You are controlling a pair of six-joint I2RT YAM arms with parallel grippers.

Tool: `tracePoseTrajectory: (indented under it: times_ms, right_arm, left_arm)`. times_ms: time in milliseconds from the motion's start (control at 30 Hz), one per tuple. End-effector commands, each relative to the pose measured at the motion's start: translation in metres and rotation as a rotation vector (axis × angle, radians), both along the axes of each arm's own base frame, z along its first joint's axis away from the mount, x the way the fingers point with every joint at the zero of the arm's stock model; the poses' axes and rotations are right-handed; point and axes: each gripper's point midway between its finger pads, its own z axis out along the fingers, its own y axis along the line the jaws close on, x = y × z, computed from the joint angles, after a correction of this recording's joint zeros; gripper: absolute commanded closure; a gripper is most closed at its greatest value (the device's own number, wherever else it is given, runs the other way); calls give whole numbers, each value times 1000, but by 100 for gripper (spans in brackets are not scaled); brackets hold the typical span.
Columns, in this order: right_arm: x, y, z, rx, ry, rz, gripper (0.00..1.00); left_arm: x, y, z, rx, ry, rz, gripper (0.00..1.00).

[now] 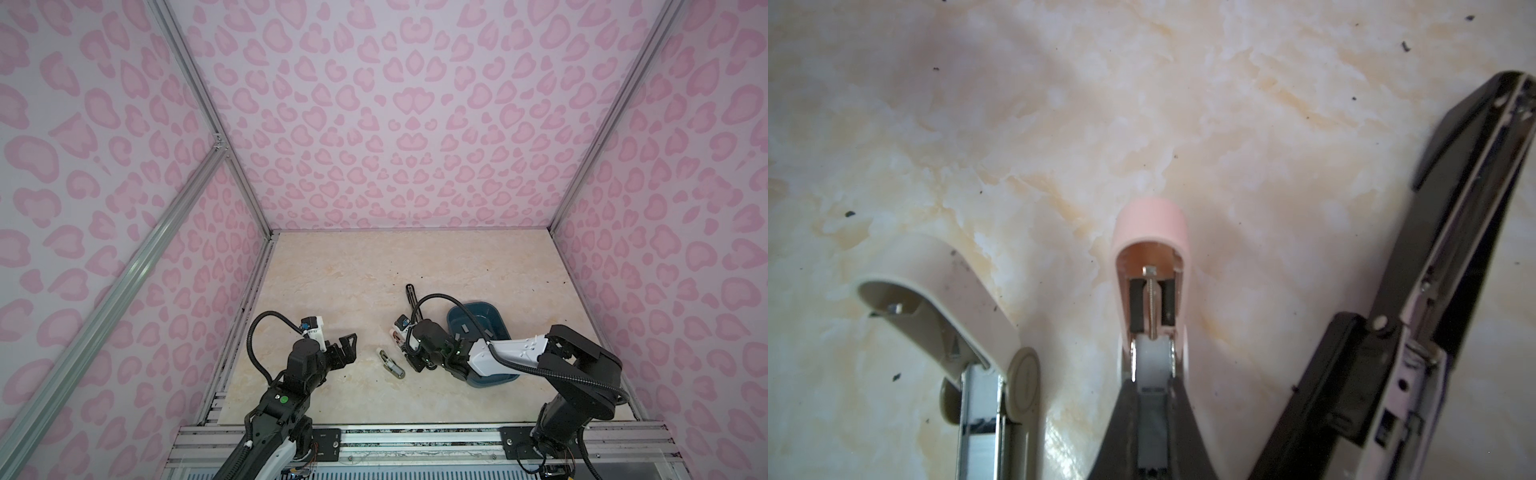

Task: Load the staples into the stapler
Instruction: 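Push the strip down into the pink-and-white stapler's channel with the right gripper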

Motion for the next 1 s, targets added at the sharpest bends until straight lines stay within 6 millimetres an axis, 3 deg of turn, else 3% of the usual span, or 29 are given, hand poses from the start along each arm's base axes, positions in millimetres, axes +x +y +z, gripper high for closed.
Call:
tracePoseTrajectory:
  times_ms: [0, 300, 967]
  right_arm:
    - [-2, -3, -1, -12, 7, -1, 100]
    - [-6, -6, -16, -42, 34, -4, 100]
    - [-19, -13, -25, -61, 47, -18, 100]
  left_arm:
    - [5, 0, 10, -10, -33, 8, 3]
    - [5, -1, 10, -10, -32, 8, 3]
    - [5, -1, 10, -9, -30, 6, 3]
